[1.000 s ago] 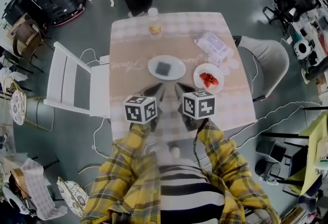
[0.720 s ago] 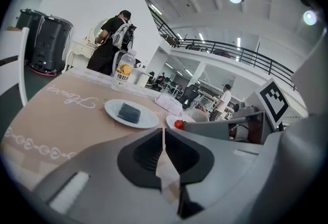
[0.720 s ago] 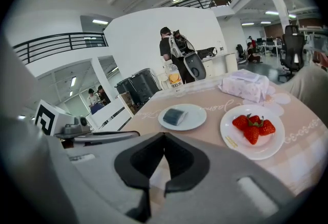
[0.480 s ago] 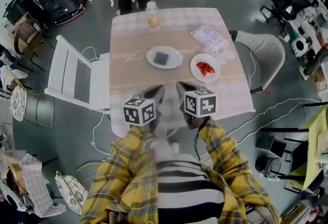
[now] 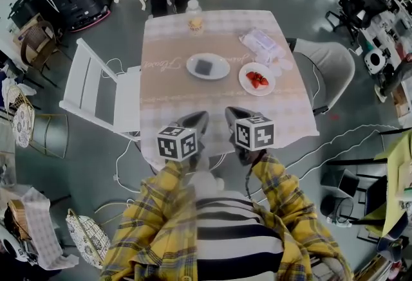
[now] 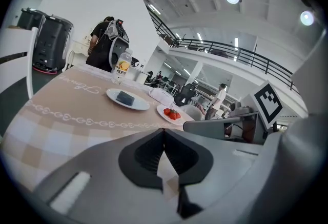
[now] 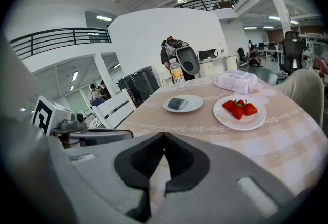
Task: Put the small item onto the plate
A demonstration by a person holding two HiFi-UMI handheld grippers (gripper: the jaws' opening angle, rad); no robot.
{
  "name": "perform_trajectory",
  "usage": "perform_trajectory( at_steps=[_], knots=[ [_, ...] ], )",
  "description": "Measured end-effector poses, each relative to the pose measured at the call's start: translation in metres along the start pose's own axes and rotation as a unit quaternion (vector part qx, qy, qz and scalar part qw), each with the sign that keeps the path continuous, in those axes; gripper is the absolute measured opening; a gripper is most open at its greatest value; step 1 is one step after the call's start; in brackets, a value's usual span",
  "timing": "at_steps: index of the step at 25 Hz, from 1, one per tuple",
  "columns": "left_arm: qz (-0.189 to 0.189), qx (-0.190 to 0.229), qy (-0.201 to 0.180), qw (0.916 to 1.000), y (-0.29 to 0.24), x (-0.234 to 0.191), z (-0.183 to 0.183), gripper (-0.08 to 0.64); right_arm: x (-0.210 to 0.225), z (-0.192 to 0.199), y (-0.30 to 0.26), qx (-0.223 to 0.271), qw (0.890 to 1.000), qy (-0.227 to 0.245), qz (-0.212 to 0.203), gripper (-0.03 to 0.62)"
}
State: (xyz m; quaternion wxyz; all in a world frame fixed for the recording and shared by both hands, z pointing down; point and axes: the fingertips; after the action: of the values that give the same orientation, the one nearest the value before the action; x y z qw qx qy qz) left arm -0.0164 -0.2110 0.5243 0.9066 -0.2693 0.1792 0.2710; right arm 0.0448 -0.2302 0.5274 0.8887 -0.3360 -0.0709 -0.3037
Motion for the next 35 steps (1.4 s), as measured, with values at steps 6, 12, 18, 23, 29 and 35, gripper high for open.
perform_trajectory(
  at_steps=[6, 12, 18, 23, 29, 35],
  knots=[
    [0.002, -0.007, -0.003, 1.0000, 0.015, 0.009, 0.017, 0.002, -0.001, 0.014, 0.016, 0.000, 1.000, 0.001, 0.001, 0.002],
    [-0.014, -0.004, 0.019, 0.9997, 0.025, 0.002, 0.032, 0.002, -0.006, 0.029, 0.025, 0.005, 1.000, -0.014, -0.002, 0.002],
    [-0.017, -0.002, 0.035, 0.9992, 0.029, 0.003, 0.043, 0.002, -0.013, 0.051, 0.026, -0.003, 1.000, -0.021, -0.008, 0.002],
    [-0.016, 0.004, 0.037, 0.9992, 0.031, 0.004, 0.044, 0.002, -0.018, 0.059, 0.027, -0.003, 1.000, -0.021, -0.009, 0.002],
    [-0.014, 0.004, 0.036, 0.9993, 0.030, 0.004, 0.043, 0.002, -0.021, 0.058, 0.028, -0.002, 1.000, -0.017, -0.012, 0.002],
    [-0.014, -0.003, 0.041, 0.9990, 0.027, 0.002, 0.045, 0.002, -0.018, 0.059, 0.027, -0.004, 1.000, -0.022, -0.014, 0.002]
  ],
)
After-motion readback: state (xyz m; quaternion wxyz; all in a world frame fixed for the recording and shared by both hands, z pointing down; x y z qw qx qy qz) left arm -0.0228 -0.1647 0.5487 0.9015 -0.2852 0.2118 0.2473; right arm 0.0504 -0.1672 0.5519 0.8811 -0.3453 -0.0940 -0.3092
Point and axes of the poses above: the fingertips, and each gripper's own axes: y backward along the fingers, x to its right, z out of its underside, and after that the axes turned 2 degrees about -z, right-handed
